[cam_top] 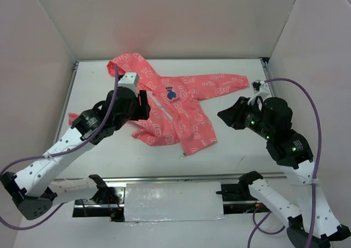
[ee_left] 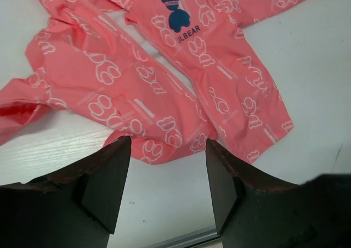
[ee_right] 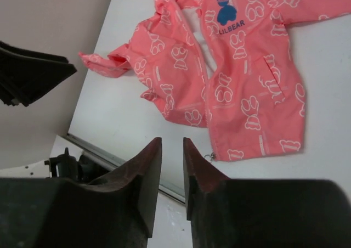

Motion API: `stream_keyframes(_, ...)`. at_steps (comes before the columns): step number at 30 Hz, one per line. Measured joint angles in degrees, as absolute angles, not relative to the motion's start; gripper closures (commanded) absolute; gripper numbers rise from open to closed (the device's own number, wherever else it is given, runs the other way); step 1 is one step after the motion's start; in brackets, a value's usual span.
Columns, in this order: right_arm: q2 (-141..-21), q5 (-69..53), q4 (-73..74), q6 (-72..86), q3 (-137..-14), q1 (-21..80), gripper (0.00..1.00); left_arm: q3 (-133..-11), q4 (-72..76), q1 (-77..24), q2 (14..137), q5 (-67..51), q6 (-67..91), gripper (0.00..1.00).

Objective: Zip up the jacket

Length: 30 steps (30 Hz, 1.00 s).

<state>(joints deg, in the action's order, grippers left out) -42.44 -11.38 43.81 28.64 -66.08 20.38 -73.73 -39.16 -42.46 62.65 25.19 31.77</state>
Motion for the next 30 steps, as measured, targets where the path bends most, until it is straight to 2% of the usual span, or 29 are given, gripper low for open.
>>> stream_keyframes(2, -42.61, -12.60, 43.81, 28.36, -66.06, 20.38, 0.86, -72.42, -37.58, -42.46, 63.00, 22.94, 31.99, 0.41)
stream_keyframes(3, -42.76, -13.21, 43.81, 28.40, -65.98, 20.38, 1.00, -71.20, -36.77, -42.46, 62.72, 21.45, 32.25, 0.57)
stream_keyframes(4, -43.00, -13.91, 43.86, 28.14, -65.89, 20.38, 1.00, -69.60, -35.73, -42.57, 62.28, 20.12, 32.82, 0.65)
stream_keyframes(5, -43.31, -14.57, 43.81, 28.34, -65.69, 20.38, 1.00, -67.99, -34.83, -42.78, 61.76, 19.27, 32.86, 0.82)
stream_keyframes(6, -43.55, -15.16, 43.81, 28.47, -65.43, 20.38, 1.00, -65.36, -33.58, -43.51, 60.88, 18.37, 33.91, 0.90)
stream_keyframes(7, -44.03, -15.92, 43.81, 28.45, -64.97, 20.38, 1.00, -63.29, -32.84, -44.60, 60.23, 18.06, 33.98, 0.95)
stream_keyframes(9, -45.08, -17.26, 43.79, 28.49, -63.96, 20.45, 1.00, -60.40, -32.64, -48.12, 59.88, 17.65, 34.87, 1.00)
stream_keyframes(11, -46.02, -17.91, 43.72, 28.73, -62.87, 20.97, 1.00, -59.99, -33.28, -52.90, 61.43, 18.98, 35.83, 1.00)
stream_keyframes(12, -46.52, -18.17, 43.68, 28.84, -62.39, 21.39, 1.00, -60.25, -33.45, -55.31, 62.65, 19.84, 36.62, 0.96)
stream_keyframes(15, -47.94, -18.26, 43.29, 29.71, -60.99, 23.38, 1.00, -60.64, -34.48, -61.06, 67.24, 21.98, 39.42, 0.71)
stream_keyframes(18, -48.01, -17.52, 42.30, 30.68, -59.24, 26.37, 1.00, -60.53, -35.73, -63.20, 71.33, 23.27, 42.30, 0.57)
stream_keyframes(26, -49.82, -14.44, 39.88, 32.99, -54.72, 33.26, 1.00, -66.37, -38.11, -63.94, 87.50, 28.36, 46.81, 0.50)
stream_keyframes(30, -49.54, -13.65, 38.70, 33.56, -54.17, 33.50, 1.00, -66.11, -35.64, -61.23, 90.17, 28.21, 47.99, 0.45)
